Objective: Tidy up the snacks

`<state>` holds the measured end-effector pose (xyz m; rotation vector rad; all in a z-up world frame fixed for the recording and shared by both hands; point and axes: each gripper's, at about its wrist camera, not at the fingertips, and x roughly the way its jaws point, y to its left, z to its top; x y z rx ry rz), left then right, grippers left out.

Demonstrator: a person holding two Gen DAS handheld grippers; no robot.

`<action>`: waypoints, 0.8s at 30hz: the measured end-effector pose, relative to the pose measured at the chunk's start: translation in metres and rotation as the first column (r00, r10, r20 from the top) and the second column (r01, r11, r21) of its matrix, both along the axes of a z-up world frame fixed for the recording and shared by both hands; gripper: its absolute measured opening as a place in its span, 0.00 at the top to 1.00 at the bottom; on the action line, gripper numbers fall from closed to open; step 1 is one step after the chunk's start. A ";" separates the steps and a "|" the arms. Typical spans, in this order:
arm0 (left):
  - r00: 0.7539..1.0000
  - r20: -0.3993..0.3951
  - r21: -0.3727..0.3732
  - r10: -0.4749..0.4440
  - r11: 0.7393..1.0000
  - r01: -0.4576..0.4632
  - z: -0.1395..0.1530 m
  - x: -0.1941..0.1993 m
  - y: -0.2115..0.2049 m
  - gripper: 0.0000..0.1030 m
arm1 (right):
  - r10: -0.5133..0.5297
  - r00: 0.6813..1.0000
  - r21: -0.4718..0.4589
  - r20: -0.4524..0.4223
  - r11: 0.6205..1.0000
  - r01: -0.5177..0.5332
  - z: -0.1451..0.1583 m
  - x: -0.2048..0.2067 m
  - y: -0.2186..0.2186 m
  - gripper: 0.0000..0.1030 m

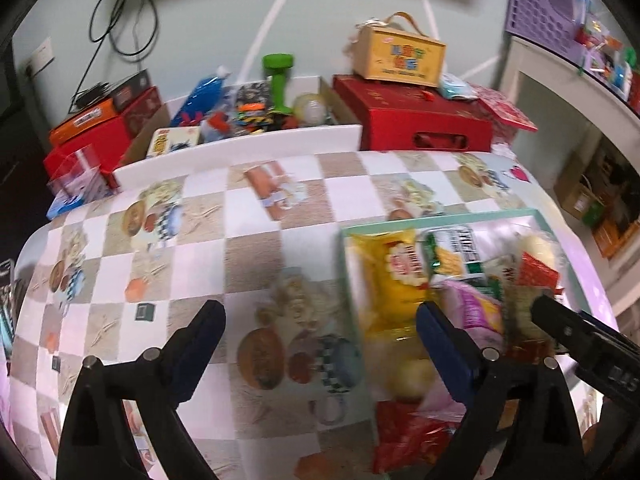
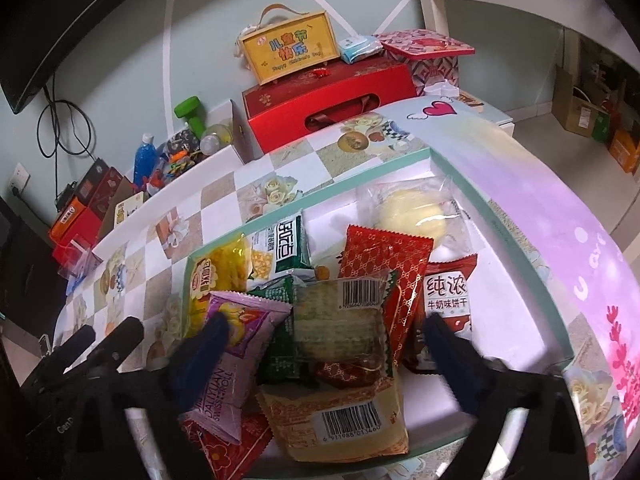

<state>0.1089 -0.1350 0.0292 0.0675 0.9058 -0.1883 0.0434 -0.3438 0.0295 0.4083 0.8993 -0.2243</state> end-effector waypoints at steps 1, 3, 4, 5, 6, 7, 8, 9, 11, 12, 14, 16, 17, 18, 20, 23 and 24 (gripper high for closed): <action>1.000 -0.001 0.002 0.009 1.000 -0.009 -0.002 0.001 0.002 0.07 | 0.000 1.000 -0.002 -0.002 1.000 0.000 -0.001 0.001 0.001 0.00; 0.999 -0.004 -0.001 0.034 0.999 -0.034 -0.006 0.002 0.009 0.05 | 0.003 1.000 0.001 -0.002 1.000 -0.003 -0.002 0.001 0.002 0.00; 0.999 -0.007 -0.003 0.044 0.999 -0.044 -0.007 0.002 0.011 0.03 | 0.005 1.000 0.001 -0.001 1.000 -0.005 -0.002 0.001 0.002 0.00; 0.999 -0.011 -0.006 0.052 0.999 -0.052 -0.009 0.003 0.014 0.00 | 0.007 1.000 -0.004 -0.002 1.000 -0.007 -0.003 0.002 0.004 0.00; 0.998 -0.011 -0.011 0.055 0.998 -0.055 -0.010 0.003 0.016 0.00 | 0.009 1.000 -0.007 -0.003 1.000 -0.009 -0.003 0.003 0.005 0.00; 0.998 -0.010 -0.014 0.057 0.998 -0.057 -0.010 0.002 0.017 0.00 | 0.014 1.000 -0.011 -0.004 1.000 -0.014 -0.003 0.004 0.007 0.00; 0.998 -0.008 -0.019 0.057 0.998 -0.057 -0.011 0.002 0.019 0.00 | 0.017 1.000 -0.012 -0.006 1.000 -0.017 -0.003 0.004 0.008 0.00; 0.998 -0.005 -0.023 0.055 0.998 -0.055 -0.011 0.001 0.022 0.00 | 0.022 1.000 -0.015 -0.008 1.000 -0.022 -0.004 0.005 0.010 0.00; 0.999 -0.003 -0.022 0.053 0.998 -0.053 -0.012 -0.001 0.025 0.00 | 0.027 1.000 -0.019 -0.012 0.999 -0.027 -0.004 0.007 0.014 0.00; 0.999 0.000 -0.015 0.053 0.998 -0.053 -0.012 -0.003 0.027 0.00 | 0.028 1.000 -0.019 -0.013 0.999 -0.028 -0.004 0.008 0.016 0.00; 0.998 0.006 0.000 0.059 0.998 -0.059 -0.012 -0.007 0.030 0.00 | 0.030 0.999 -0.019 -0.012 0.999 -0.030 -0.004 0.009 0.021 0.00; 0.998 0.012 0.004 0.067 0.998 -0.067 -0.011 -0.011 0.035 0.00 | 0.044 0.999 -0.026 -0.011 0.999 -0.044 -0.004 0.010 0.029 0.00; 0.997 0.016 0.002 0.070 0.998 -0.070 -0.011 -0.013 0.038 0.00 | 0.049 0.999 -0.035 -0.013 0.998 -0.049 -0.003 0.011 0.033 0.00; 0.997 0.017 -0.002 0.075 0.997 -0.075 -0.010 -0.016 0.042 0.00 | 0.055 0.998 -0.039 -0.014 0.998 -0.055 -0.003 0.012 0.036 0.00; 0.996 0.022 -0.012 0.081 0.997 -0.080 -0.010 -0.023 0.048 0.00 | 0.074 0.997 -0.037 -0.017 0.997 -0.075 -0.004 0.013 0.042 0.00; 0.994 0.027 -0.021 0.103 0.995 -0.102 -0.011 -0.033 0.058 0.00 | 0.109 0.994 -0.042 -0.025 0.993 -0.110 -0.006 0.014 0.056 0.00; 0.993 0.025 -0.017 0.115 0.993 -0.114 -0.013 -0.037 0.061 0.00 | 0.117 0.993 -0.050 -0.024 0.992 -0.118 -0.005 0.014 0.060 0.00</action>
